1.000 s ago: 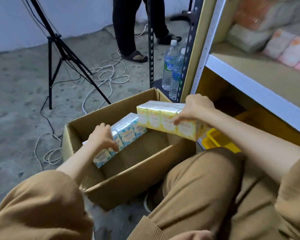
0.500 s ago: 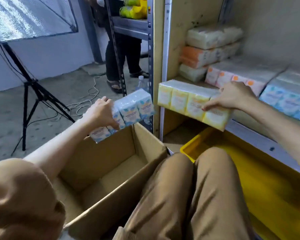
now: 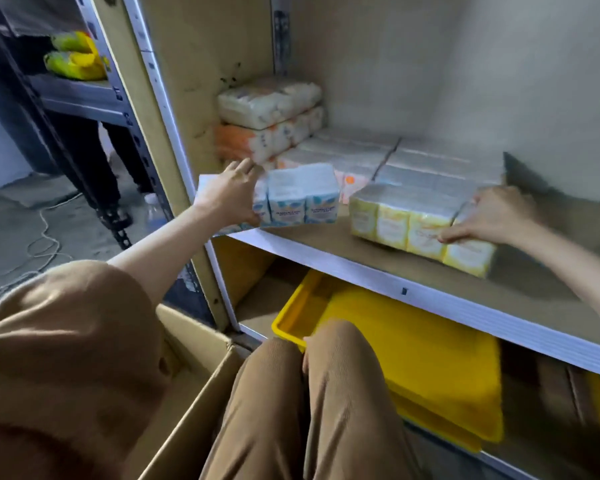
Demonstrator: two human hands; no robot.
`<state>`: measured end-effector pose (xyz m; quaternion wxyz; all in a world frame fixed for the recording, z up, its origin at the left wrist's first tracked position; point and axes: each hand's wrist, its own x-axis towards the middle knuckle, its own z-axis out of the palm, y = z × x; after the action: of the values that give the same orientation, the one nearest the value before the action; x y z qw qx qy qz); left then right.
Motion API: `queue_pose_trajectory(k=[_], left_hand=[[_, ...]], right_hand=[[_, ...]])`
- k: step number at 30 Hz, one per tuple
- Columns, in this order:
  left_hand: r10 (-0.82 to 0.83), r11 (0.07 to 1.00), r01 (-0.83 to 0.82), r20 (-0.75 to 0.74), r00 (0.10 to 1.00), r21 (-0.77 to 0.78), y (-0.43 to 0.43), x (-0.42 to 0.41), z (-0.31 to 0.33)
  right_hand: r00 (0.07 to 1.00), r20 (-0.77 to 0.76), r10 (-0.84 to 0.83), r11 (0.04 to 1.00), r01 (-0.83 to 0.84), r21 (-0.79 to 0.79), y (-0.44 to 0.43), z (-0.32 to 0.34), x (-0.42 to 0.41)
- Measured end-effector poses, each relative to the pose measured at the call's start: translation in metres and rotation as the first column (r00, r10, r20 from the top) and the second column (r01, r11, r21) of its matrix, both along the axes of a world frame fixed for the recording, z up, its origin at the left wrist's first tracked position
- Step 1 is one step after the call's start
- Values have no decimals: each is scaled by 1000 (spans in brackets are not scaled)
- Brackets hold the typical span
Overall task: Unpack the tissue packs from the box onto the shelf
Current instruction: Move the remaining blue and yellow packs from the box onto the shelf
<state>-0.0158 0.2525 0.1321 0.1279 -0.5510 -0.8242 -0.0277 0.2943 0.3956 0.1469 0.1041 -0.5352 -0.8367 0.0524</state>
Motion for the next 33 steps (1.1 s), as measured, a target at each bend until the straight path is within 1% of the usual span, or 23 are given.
queue_pose_trajectory(k=[2,4,7,8,10,12,13,15,18,22,28,33], left_hand=[[-76,997,77,25,997,-15,25,3,-6],[-134,990,136,43,990,-28,48,5,-12],[-205,978,206,32,978,-25,74,2,-20],[-213,976,214,27,977,-31,80,0,-22],[-212,972,213,19,977,-97,90,-4,-27],[-201,964,207,52,978,-167,97,-5,-32],[-197,963,208,80,977,-170,99,-5,-34],[-198,970,210,106,975,-121,101,-3,-35],[-198,976,206,107,974,-65,103,-2,-37],[-178,982,186,154,972,-36,111,-7,-40],[-169,986,169,183,969,15,123,-15,-40],[-197,980,193,211,957,41,129,-23,-40]], right_hand=[[999,-6,-32,999,32,-37,5,-8,11],[1000,25,-17,997,19,-71,10,-15,17],[997,72,17,994,-10,-105,22,-22,19],[996,84,23,993,-13,-118,26,-23,19],[994,103,33,992,-19,-128,31,-24,19],[994,101,49,995,-41,-86,30,-25,16],[992,103,74,996,-68,-60,30,-26,14],[985,132,114,993,-110,-39,27,-30,9],[977,172,122,992,-123,-4,28,-35,5],[980,142,142,990,-144,3,34,-35,-1],[981,111,158,987,-161,20,48,-41,-21],[983,95,155,987,-159,37,54,-45,-29]])
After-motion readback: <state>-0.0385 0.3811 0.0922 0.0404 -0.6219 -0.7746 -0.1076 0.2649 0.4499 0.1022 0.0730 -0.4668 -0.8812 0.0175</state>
